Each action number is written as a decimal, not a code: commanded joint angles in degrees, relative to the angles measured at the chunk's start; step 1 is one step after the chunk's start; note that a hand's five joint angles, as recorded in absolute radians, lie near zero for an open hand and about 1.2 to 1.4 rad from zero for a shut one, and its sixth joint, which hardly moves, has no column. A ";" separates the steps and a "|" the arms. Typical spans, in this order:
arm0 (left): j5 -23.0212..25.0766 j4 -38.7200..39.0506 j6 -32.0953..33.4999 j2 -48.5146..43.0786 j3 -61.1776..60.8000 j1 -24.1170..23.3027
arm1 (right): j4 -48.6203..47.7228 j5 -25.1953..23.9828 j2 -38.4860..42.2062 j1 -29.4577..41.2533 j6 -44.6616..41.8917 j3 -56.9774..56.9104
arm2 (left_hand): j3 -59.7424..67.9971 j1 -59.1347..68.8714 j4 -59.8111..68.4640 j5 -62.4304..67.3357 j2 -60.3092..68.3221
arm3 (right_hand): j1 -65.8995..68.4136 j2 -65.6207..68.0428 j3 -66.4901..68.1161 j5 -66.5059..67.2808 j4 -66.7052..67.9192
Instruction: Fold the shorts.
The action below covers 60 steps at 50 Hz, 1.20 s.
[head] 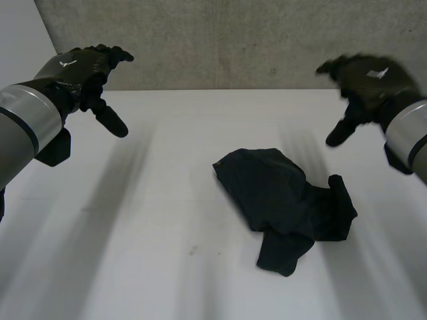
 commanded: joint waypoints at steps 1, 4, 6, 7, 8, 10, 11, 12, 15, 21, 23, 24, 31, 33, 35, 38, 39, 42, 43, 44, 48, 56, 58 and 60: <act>0.02 0.36 0.00 -1.08 0.22 -0.02 | 10.25 -5.90 8.08 4.65 -15.76 -0.73 | -2.44 -0.08 -1.88 -2.76 -0.97 | 0.56 -2.40 -2.27 -3.04 -3.52; -0.07 0.80 -0.09 -1.08 0.14 -0.02 | 10.78 -6.95 11.23 7.02 -16.21 -0.29 | -2.44 -0.08 -1.88 -2.76 -0.97 | 0.56 -2.40 -2.27 -3.04 -3.52; -0.07 1.24 -0.09 -1.08 0.05 -0.02 | 10.08 -6.95 13.17 7.47 -16.38 -0.29 | -2.44 -0.08 -1.88 -2.76 -0.97 | 0.56 -2.40 -2.27 -3.04 -3.52; -0.07 1.41 -0.09 -1.08 -0.04 -0.02 | 9.73 -7.04 14.05 7.56 -16.56 -0.29 | -2.44 -0.08 -1.88 -2.76 -0.97 | 0.56 -2.40 -2.27 -3.04 -3.52; -0.07 1.59 0.00 -1.08 -0.04 -0.02 | 8.25 -6.95 17.02 7.82 -16.82 -0.46 | -2.44 -0.08 -1.88 -2.76 -0.97 | 0.56 -2.40 -2.27 -3.04 -3.52; -0.07 1.59 0.00 -1.08 -0.13 -0.02 | 5.88 -6.43 19.84 8.00 -17.00 -0.72 | -2.44 -0.08 -1.88 -2.76 -0.97 | 0.56 -2.40 -2.27 -3.04 -3.52; -0.07 1.59 0.00 -1.17 -0.13 -0.11 | 5.07 -6.43 20.73 8.17 -17.00 -0.73 | -2.44 -0.08 -1.88 -2.76 -0.97 | 0.56 -2.40 -2.27 -3.04 -3.52; -0.07 1.59 -0.09 -1.26 -0.13 -0.11 | 4.28 -6.34 21.35 8.17 -17.00 -0.73 | -2.44 -0.08 -1.88 -2.76 -0.97 | 0.56 -2.40 -2.27 -3.04 -3.52; -0.07 1.59 -0.09 -1.43 -0.04 -0.11 | 0.16 -6.43 22.93 8.35 -17.18 -0.99 | -2.44 -0.08 -1.88 -2.76 -0.97 | 48.05 45.10 45.22 44.45 43.97; -0.07 1.59 0.00 -1.26 0.40 -0.19 | -3.99 -6.87 21.80 12.29 -16.82 -4.76 | -2.44 -0.08 -1.88 -2.76 -0.97 | 70.56 67.60 67.73 66.96 66.48; -0.07 1.59 0.00 -1.08 0.75 -0.19 | -4.25 -6.69 20.48 14.23 -16.21 -6.78 | -2.44 -0.08 -1.88 -2.76 -0.97 | 70.56 67.60 67.73 66.96 66.48; -0.07 1.59 0.00 -1.00 0.84 -0.19 | -4.42 -6.43 18.82 15.72 -15.69 -9.05 | -2.44 -0.08 -1.88 -2.76 -0.97 | 70.56 67.60 67.73 66.96 66.48; -0.07 1.59 -0.18 -0.47 1.72 0.33 | -8.28 -3.89 15.56 19.77 -7.00 -18.12 | -2.44 -0.08 -1.88 -2.76 -0.97 | 70.56 67.60 67.73 66.96 66.48; -0.16 1.59 -0.35 0.14 2.24 0.59 | -10.31 1.11 15.03 21.00 -2.60 -21.63 | -2.44 -0.08 -1.88 -2.76 -0.97 | 70.56 67.60 67.73 66.96 66.48; -0.16 1.59 -0.44 0.59 2.68 0.68 | -11.01 4.98 15.20 21.79 -1.19 -23.57 | -2.44 -0.08 -1.88 -2.76 -0.97 | 70.56 67.60 67.73 66.96 66.48; -0.34 1.59 -0.53 1.38 3.21 1.30 | -11.28 12.54 16.78 24.78 -0.57 -27.44 | -2.44 -0.08 -1.88 -2.76 -0.97 | 70.56 67.60 67.73 66.96 66.48; -0.34 1.59 -0.53 1.55 3.30 1.47 | -11.19 13.86 17.57 25.48 -0.48 -28.14 | -2.44 -0.08 -1.88 -2.76 -0.97 | 70.56 67.60 67.73 66.96 66.48; -0.25 1.59 -0.62 2.34 3.39 2.26 | -11.19 16.16 20.91 27.59 0.75 -29.38 | -2.44 -0.08 -1.88 -2.76 -0.97 | 70.56 67.60 67.73 66.96 66.48; -0.25 1.59 -0.62 2.52 3.39 2.44 | -11.19 16.25 22.22 28.55 1.80 -29.38 | -2.44 -0.08 -1.88 -2.76 -0.97 | 70.56 67.60 67.73 66.96 66.48; -0.25 1.59 -0.62 2.61 3.39 2.62 | -11.19 16.42 23.10 29.26 2.50 -29.38 | -2.44 -0.08 -1.88 -2.76 -0.97 | 70.56 67.60 67.73 66.96 66.48; -0.16 1.59 -0.71 2.70 3.39 3.50 | -10.41 16.51 27.85 31.98 5.14 -28.59 | -2.44 -0.08 -1.88 -2.76 -0.97 | 70.56 67.60 67.73 66.96 66.48; -0.07 1.59 -0.44 2.17 3.48 4.02 | -2.85 16.43 30.94 35.77 6.20 -23.41 | -2.44 -0.08 -1.88 -2.76 -0.97 | 70.56 67.60 67.73 66.96 66.48; -0.07 1.59 -0.44 1.99 3.48 4.20 | -0.83 16.25 30.50 35.77 7.16 -21.74 | -2.44 -0.08 -1.88 -2.76 -0.97 | 70.56 67.60 67.73 66.96 66.48; -0.07 1.59 -0.44 1.73 3.48 4.20 | 2.24 14.94 29.71 35.86 9.88 -19.63 | -2.44 -0.08 -1.88 -2.76 -0.97 | 70.56 67.60 67.73 66.96 66.48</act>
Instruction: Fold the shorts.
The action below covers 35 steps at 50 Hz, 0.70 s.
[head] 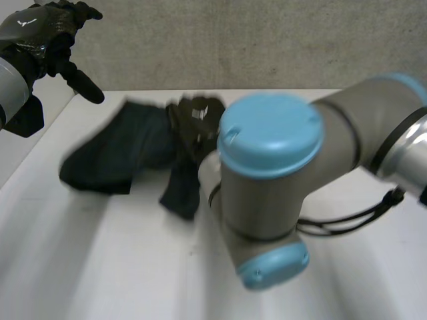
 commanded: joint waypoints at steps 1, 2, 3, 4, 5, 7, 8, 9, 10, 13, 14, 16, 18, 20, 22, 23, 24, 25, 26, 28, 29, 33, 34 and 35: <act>0.06 0.00 0.18 -0.85 0.03 0.32 | 8.63 -2.60 -0.79 0.93 4.58 6.12 | -2.45 -0.08 -1.88 -2.76 -0.97 | 30.39 12.19 12.14 19.41 11.07; 0.06 0.00 0.26 -0.94 0.03 0.24 | 9.86 -3.66 -1.05 0.67 5.37 6.39 | -2.45 -0.08 -1.88 -2.76 -0.97 | 27.56 9.35 9.30 16.58 8.23; 0.06 0.00 0.26 -0.94 0.03 0.24 | 12.48 -6.80 -1.84 0.49 6.51 7.26 | -2.45 -0.08 -1.88 -2.76 -0.97 | 14.54 -3.67 -3.71 3.56 -4.78; 0.06 0.00 0.35 -1.12 0.03 0.24 | 13.82 -8.49 -2.46 0.49 6.96 7.53 | -2.45 -0.08 -1.88 -2.76 -0.97 | 4.42 -13.79 -13.84 -6.56 -14.91; 0.06 0.00 0.35 -1.29 0.03 0.24 | 15.05 -10.07 -3.16 0.49 7.22 7.71 | -2.45 -0.08 -1.88 -2.76 -0.97 | -6.34 -24.55 -24.59 -17.32 -25.67; 0.06 0.00 0.44 -1.82 0.03 0.24 | 17.77 -13.67 -6.22 -0.73 7.84 8.23 | -2.45 -0.08 -1.88 -2.76 -0.97 | -29.36 -47.56 -47.61 -40.34 -48.68; 0.06 0.00 0.44 -2.26 0.03 0.15 | 18.31 -14.64 -6.94 -1.61 7.84 8.58 | -2.45 -0.08 -1.88 -2.76 -0.97 | -35.16 -53.36 -53.41 -46.14 -54.48; -0.12 -0.09 0.44 -2.44 0.03 0.15 | 18.49 -15.18 -7.73 -2.84 7.75 8.85 | -2.45 -0.08 -1.88 -2.76 -0.97 | -39.00 -57.21 -57.25 -49.98 -58.32; -0.20 -0.09 0.44 -2.52 -0.06 0.06 | 18.23 -15.18 -8.95 -5.29 7.67 9.55 | -2.45 -0.08 -1.88 -2.76 -0.97 | -39.00 -57.21 -57.25 -49.98 -58.32; -0.21 -0.26 0.44 -2.61 -0.23 -0.20 | 17.52 -14.66 -10.19 -8.64 7.14 9.90 | -2.45 -0.08 -1.88 -2.76 -0.97 | -39.00 -57.21 -57.25 -49.98 -58.32; -0.12 -0.26 0.44 -2.61 -0.41 -0.20 | 17.00 -14.39 -10.72 -10.48 6.88 9.82 | -2.45 -0.08 -1.88 -2.76 -0.97 | -39.00 -57.21 -57.25 -49.98 -58.32; -0.20 -0.35 0.53 -2.70 -0.93 -0.55 | 16.64 -14.39 -11.51 -12.16 6.52 9.64 | -2.40 -0.04 -1.83 -2.71 -0.92 | -39.00 -57.21 -57.25 -49.98 -58.32; -0.21 -0.44 0.53 -2.70 -1.29 -0.64 | 16.29 -14.91 -12.39 -14.87 5.48 9.38 | -2.40 -0.04 -1.83 -2.71 -0.92 | -39.00 -57.21 -57.25 -49.98 -58.32; -0.21 -0.97 0.53 -2.70 -2.51 -0.64 | 16.12 -15.44 -12.39 -16.29 4.24 9.11 | -2.07 0.30 -1.50 -2.37 -0.59 | -39.00 -57.21 -57.25 -49.98 -58.32; -0.29 -1.49 0.53 -2.70 -4.96 -0.64 | 15.50 -16.41 -11.87 -17.61 0.56 8.33 | -2.06 0.30 -1.50 -2.37 -0.59 | -39.00 -57.21 -57.25 -49.98 -58.32; -0.38 -1.58 0.53 -2.61 -5.94 -0.56 | 15.32 -16.67 -11.69 -17.79 -0.67 8.24 | -2.06 0.30 -1.50 -2.37 -0.59 | -39.00 -57.21 -57.25 -49.98 -58.32; -0.47 -1.67 0.53 -2.53 -6.82 -0.56 | 15.24 -17.11 -11.34 -17.97 -2.51 8.15 | -1.90 0.46 -1.33 -2.21 -0.42 | -39.00 -57.21 -57.25 -49.98 -58.32; -0.64 -1.76 0.53 -2.35 -8.04 -0.56 | 15.15 -18.16 -10.29 -18.23 -6.45 8.15 | -1.90 0.47 -1.33 -2.20 -0.42 | -39.00 -57.21 -57.25 -49.98 -58.32; -0.91 -1.58 0.61 -2.18 -9.88 -0.56 | 15.15 -18.78 -9.67 -18.23 -8.57 8.15 | -1.90 0.47 -1.33 -2.20 -0.42 | -39.00 -57.21 -57.25 -49.98 -58.32; -1.35 -1.32 0.62 -2.09 -12.00 -0.56 | 15.15 -20.79 -7.83 -18.32 -15.14 8.32 | -1.90 0.47 -1.33 -2.20 -0.42 | -39.00 -57.21 -57.25 -49.98 -58.32; -1.87 -0.97 0.70 -2.09 -14.10 -0.47 | 15.15 -21.42 -7.21 -18.32 -17.27 8.50 | -1.90 0.47 -1.33 -2.20 -0.42 | -39.00 -57.21 -57.25 -49.98 -58.32; -2.66 1.04 1.14 -2.61 -18.41 0.41 | 15.24 -24.05 -4.84 -18.32 -25.72 9.64 | -1.90 0.47 -1.33 -2.20 -0.42 | -39.00 -57.21 -57.25 -49.98 -58.32; -2.75 1.75 1.32 -2.87 -19.03 0.59 | 15.15 -24.49 -4.40 -18.32 -26.86 9.99 | -1.90 0.47 -1.33 -2.20 -0.42 | -39.00 -57.21 -57.25 -49.98 -58.32; -2.75 2.37 1.58 -3.31 -19.56 0.85 | 15.06 -25.63 -3.70 -18.32 -28.62 10.69 | -1.73 0.63 -1.16 -2.04 -0.25 | -39.00 -57.21 -57.25 -49.98 -58.32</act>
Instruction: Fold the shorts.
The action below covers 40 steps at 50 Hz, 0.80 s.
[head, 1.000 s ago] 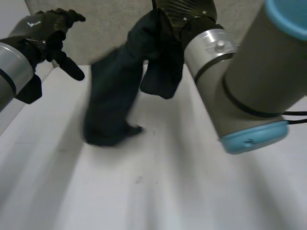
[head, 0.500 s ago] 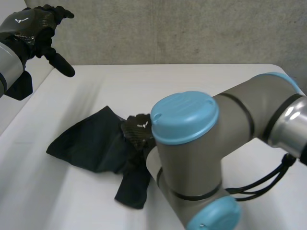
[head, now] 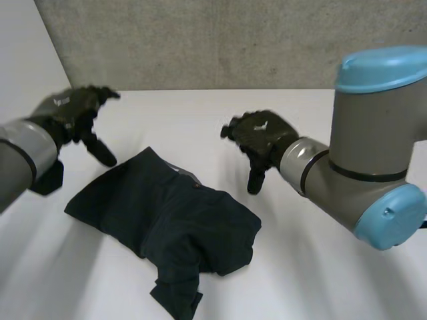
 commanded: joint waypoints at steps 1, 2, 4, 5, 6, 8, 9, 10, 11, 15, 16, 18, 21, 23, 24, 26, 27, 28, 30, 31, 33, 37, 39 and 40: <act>-1.39 4.18 1.12 -1.78 -8.28 1.70 | -0.05 -6.17 5.10 0.24 -16.47 2.62 | -1.72 0.63 -1.16 -2.04 -0.25 | -1.65 -2.67 -2.17 -3.67 -3.42; -1.39 5.15 1.82 -3.52 -8.89 2.83 | -0.14 -6.87 5.36 0.24 -17.26 2.97 | -1.56 0.80 -0.99 -1.87 -0.08 | -0.91 -1.93 -1.43 -2.92 -2.68; -1.48 5.60 2.87 -5.46 -9.07 4.07 | -0.58 -9.41 5.98 0.15 -18.67 4.03 | -1.55 0.80 -0.99 -1.87 -0.08 | 0.28 -0.74 -0.24 -1.73 -1.49; -1.48 5.60 3.49 -6.60 -8.90 4.60 | -0.84 -10.21 6.24 0.06 -18.94 4.29 | -1.55 0.80 -0.99 -1.87 -0.08 | 0.45 -0.57 -0.07 -1.57 -1.32; -1.48 5.51 4.62 -8.70 -8.46 5.13 | -1.37 -11.17 6.51 0.06 -19.12 4.73 | -1.55 0.80 -0.99 -1.87 -0.08 | 0.62 -0.40 0.10 -1.40 -1.15; -1.57 5.86 5.95 -10.91 -8.02 5.66 | -3.03 -12.58 6.94 0.06 -19.38 5.78 | -1.55 0.80 -0.99 -1.87 -0.08 | 1.12 0.10 0.60 -0.89 -0.65; -1.66 6.03 6.65 -11.79 -7.67 5.83 | -3.74 -12.85 7.12 0.06 -19.38 6.14 | -1.55 0.80 -0.99 -1.87 -0.08 | 1.12 0.10 0.60 -0.89 -0.65; -1.74 6.12 8.14 -13.54 -6.80 6.01 | -4.44 -12.94 7.21 0.06 -19.38 6.58 | -1.06 1.30 -0.49 -1.37 0.42 | 1.12 0.10 0.60 -0.89 -0.65; -1.83 6.12 8.76 -14.34 -6.27 6.10 | -5.23 -13.03 7.38 0.15 -19.47 6.93 | -0.88 1.47 -0.32 -1.20 0.59 | 1.29 0.27 0.77 -0.73 -0.48; -2.62 5.69 11.31 -18.65 -3.45 7.59 | -9.19 -12.94 9.32 0.58 -19.73 7.55 | 0.13 2.48 0.69 -0.19 1.60 | 2.80 1.78 2.28 0.79 1.03; -2.71 5.60 11.75 -19.53 -2.93 7.94 | -10.32 -12.85 10.28 0.67 -19.73 7.37 | 0.46 2.82 1.02 0.15 1.93 | 6.30 5.28 5.78 4.29 4.53; -3.06 5.51 12.63 -21.89 -1.26 8.38 | -11.21 -12.94 11.16 0.67 -19.65 7.11 | 2.14 4.49 2.70 1.82 3.61 | 10.36 9.34 9.83 8.34 8.58; -3.24 5.16 13.33 -24.97 1.20 8.38 | -11.83 -13.29 12.22 0.76 -19.73 6.67 | 6.15 8.51 6.72 5.84 7.63 | 21.27 20.25 20.75 19.26 19.50; -3.24 4.63 13.42 -26.30 2.17 8.47 | -11.83 -13.38 12.48 0.76 -19.73 6.67 | 10.70 13.06 11.26 10.39 12.17 | 29.01 27.98 28.48 26.99 27.23; -3.24 4.37 13.42 -26.65 2.61 8.47 | -11.92 -13.47 12.57 0.76 -19.65 6.58 | 12.72 15.08 13.29 12.41 14.20 | 48.03 47.01 47.51 46.02 46.26; -3.42 3.58 13.42 -27.09 3.67 8.38 | -12.01 -13.56 12.57 0.76 -19.65 6.58 | 24.46 26.82 25.02 24.15 25.94 | 68.27 67.25 67.75 66.25 66.50; -3.50 3.58 13.42 -27.09 4.02 8.38 | -12.01 -13.56 12.57 0.76 -19.65 6.58 | 32.18 34.54 32.74 31.86 33.65 | 68.35 67.33 67.83 66.33 66.58; -3.50 3.49 13.42 -27.18 4.37 8.21 | -12.01 -13.64 12.40 0.76 -19.56 6.58 | 40.41 42.77 40.98 40.10 41.89 | 68.35 67.33 67.83 66.33 66.58; -3.33 3.58 13.42 -27.09 5.77 7.86 | -11.92 -13.91 12.22 0.76 -19.56 6.58 | 57.45 59.80 58.01 57.13 58.92 | 68.35 67.33 67.83 66.33 66.58; -3.33 3.58 13.42 -27.09 6.30 7.68 | -11.92 -13.73 12.13 0.76 -19.56 6.58 | 61.82 64.17 62.38 61.50 63.29 | 68.35 67.33 67.83 66.33 66.58; -3.24 3.58 13.42 -27.18 8.23 7.24 | -11.92 -13.03 11.69 0.41 -19.21 6.58 | 67.55 69.90 68.11 67.23 69.02 | 68.35 67.33 67.83 66.33 66.58; -2.89 3.92 13.34 -28.23 12.35 4.79 | -11.57 -12.59 9.50 0.06 -18.50 7.37 | 67.56 69.92 68.12 67.24 69.03 | 68.35 67.33 67.83 66.33 66.58; -2.89 4.54 13.34 -29.37 14.99 3.38 | -11.57 -12.07 7.49 -0.90 -18.33 8.33 | 67.56 69.92 68.12 67.24 69.03 | 68.35 67.33 67.83 66.33 66.58; -2.89 4.72 13.34 -29.90 16.14 2.85 | -11.48 -11.63 6.78 -1.43 -18.24 8.95 | 67.56 69.92 68.12 67.24 69.03 | 68.35 67.33 67.83 66.33 66.58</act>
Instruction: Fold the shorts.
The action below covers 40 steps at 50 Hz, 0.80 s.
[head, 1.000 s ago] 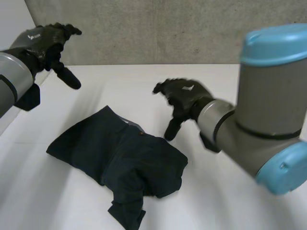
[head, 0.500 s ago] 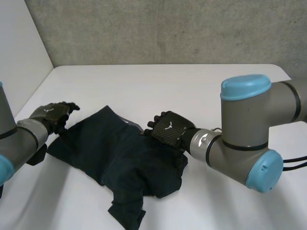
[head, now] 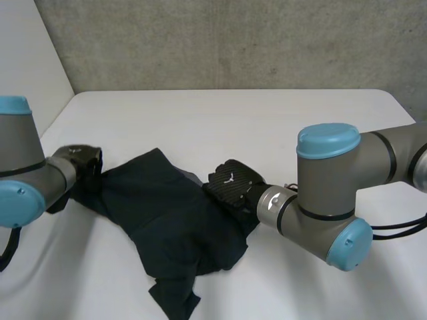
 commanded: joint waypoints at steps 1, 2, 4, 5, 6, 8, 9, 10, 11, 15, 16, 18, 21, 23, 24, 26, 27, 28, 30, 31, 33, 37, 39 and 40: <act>0.10 1.66 -0.08 -3.47 10.50 -5.07 | 0.34 1.87 -5.04 -2.22 0.92 2.72 | 12.27 14.47 11.78 16.03 11.67 | 29.37 13.07 12.93 15.82 11.96; 0.01 1.75 -0.08 -4.09 12.18 -5.69 | 0.34 2.48 -6.09 -2.75 1.10 3.43 | 12.27 14.47 11.78 16.03 11.67 | 29.37 13.07 12.93 15.82 11.96; 0.10 1.92 -0.08 -5.15 15.26 -6.92 | 0.34 4.85 -8.99 -3.98 1.54 5.89 | 12.27 14.47 11.78 16.03 11.67 | 29.37 13.07 12.93 15.82 11.96; 0.19 2.10 -0.08 -6.20 18.32 -8.32 | 0.34 5.56 -9.87 -4.07 1.63 6.50 | 12.27 14.47 11.78 16.03 11.67 | 29.37 13.07 12.93 15.82 11.96; 0.28 2.27 -0.08 -6.82 20.01 -9.11 | 0.43 6.18 -10.84 -4.25 1.72 7.29 | 12.27 14.47 11.78 16.03 11.67 | 29.37 13.07 12.93 15.82 11.96; 0.36 2.97 0.00 -8.31 23.69 -10.61 | 0.52 8.20 -13.74 -4.42 1.80 10.37 | 12.27 14.47 11.78 16.03 11.67 | 29.37 13.07 12.93 15.82 11.96; 0.54 3.76 0.01 -9.71 26.67 -11.83 | 0.52 8.55 -14.36 -4.42 1.89 11.33 | 12.27 14.47 11.78 16.03 11.67 | 29.37 13.07 12.93 15.82 11.96; 0.54 4.38 0.01 -10.68 28.53 -12.54 | 0.52 8.90 -15.15 -4.42 2.07 12.65 | 12.27 14.47 11.78 16.03 11.67 | 29.37 13.07 12.93 15.82 11.96; 0.54 4.73 0.01 -11.48 29.77 -13.16 | 0.61 9.52 -16.28 -4.42 2.59 14.49 | 12.27 14.47 11.78 16.03 11.67 | 29.37 13.07 12.93 15.82 11.96; 0.45 6.32 0.36 -16.13 36.88 -15.97 | 0.43 11.36 -18.14 -4.08 6.09 18.19 | 12.27 14.47 11.78 16.03 11.67 | 29.37 13.07 12.93 15.82 11.96; 0.45 6.41 0.62 -17.27 38.20 -16.33 | 0.43 12.06 -18.58 -3.81 7.50 18.72 | 12.27 14.47 11.78 16.03 11.67 | 29.37 13.07 12.93 15.82 11.96; 0.19 6.41 1.93 -20.53 41.72 -16.86 | 0.52 13.38 -19.28 -3.46 10.49 19.34 | 12.27 14.47 11.78 16.03 11.67 | 29.37 13.07 12.93 15.82 11.96; -0.25 6.58 5.00 -24.30 45.23 -16.86 | 0.61 15.23 -19.29 -1.97 17.52 20.48 | 12.27 14.47 11.78 16.03 11.67 | 29.37 13.07 12.93 15.82 11.96; -0.43 6.67 6.24 -25.63 46.30 -16.86 | 0.52 15.58 -18.85 0.04 20.86 20.92 | 12.27 14.47 11.78 16.03 11.67 | 29.37 13.07 12.93 15.82 11.96; -0.51 6.76 6.68 -26.16 46.74 -16.77 | 0.43 15.59 -18.58 0.84 22.09 21.01 | 12.27 14.47 11.78 16.03 11.67 | 29.37 13.07 12.93 15.82 11.96; -0.78 7.90 7.30 -27.39 47.36 -16.86 | -0.01 15.50 -17.62 2.25 24.21 20.84 | 12.27 14.47 11.78 16.03 11.67 | 29.37 13.07 12.93 15.82 11.96; -0.78 8.51 7.13 -27.48 47.27 -16.86 | -0.53 15.59 -16.66 3.13 25.35 20.31 | 12.27 14.47 11.78 16.03 11.67 | 29.37 13.07 12.93 15.82 11.96; -0.69 10.00 7.04 -27.57 46.83 -16.86 | -0.97 15.67 -16.13 3.48 25.88 20.05 | 11.29 13.50 10.80 15.05 10.69 | 29.37 13.07 12.93 15.82 11.96; -0.60 11.50 7.04 -27.66 46.22 -17.12 | -1.85 15.76 -15.33 3.92 26.24 19.43 | 2.41 4.61 1.92 6.17 1.81 | 29.37 13.07 12.93 15.82 11.96; -0.52 12.03 7.04 -27.66 45.87 -17.12 | -2.73 15.94 -14.63 4.19 26.76 18.47 | -3.46 -1.26 -3.95 0.30 -4.06 | 29.37 13.07 12.93 15.82 11.96; -0.43 13.26 7.12 -27.48 44.55 -17.56 | -3.35 16.29 -13.84 4.36 26.85 17.41 | -23.62 -21.42 -24.12 -19.86 -24.23 | 29.37 13.07 12.93 15.82 11.96; -0.69 13.26 7.12 -27.13 42.61 -18.09 | -3.79 17.69 -11.73 4.36 26.94 14.34 | -47.06 -44.86 -47.56 -43.31 -47.67 | 29.37 13.07 12.93 15.82 11.96; -0.78 12.91 7.12 -25.99 41.65 -18.18 | -3.70 18.83 -10.77 4.36 27.03 12.24 | -50.77 -48.57 -51.26 -47.01 -51.37 | 29.37 13.07 12.93 15.82 11.96; -0.87 12.30 7.21 -23.90 40.25 -18.09 | -3.70 19.10 -10.58 4.36 27.03 11.70 | -52.95 -50.75 -53.44 -49.19 -53.55 | 29.37 13.07 12.93 15.82 11.96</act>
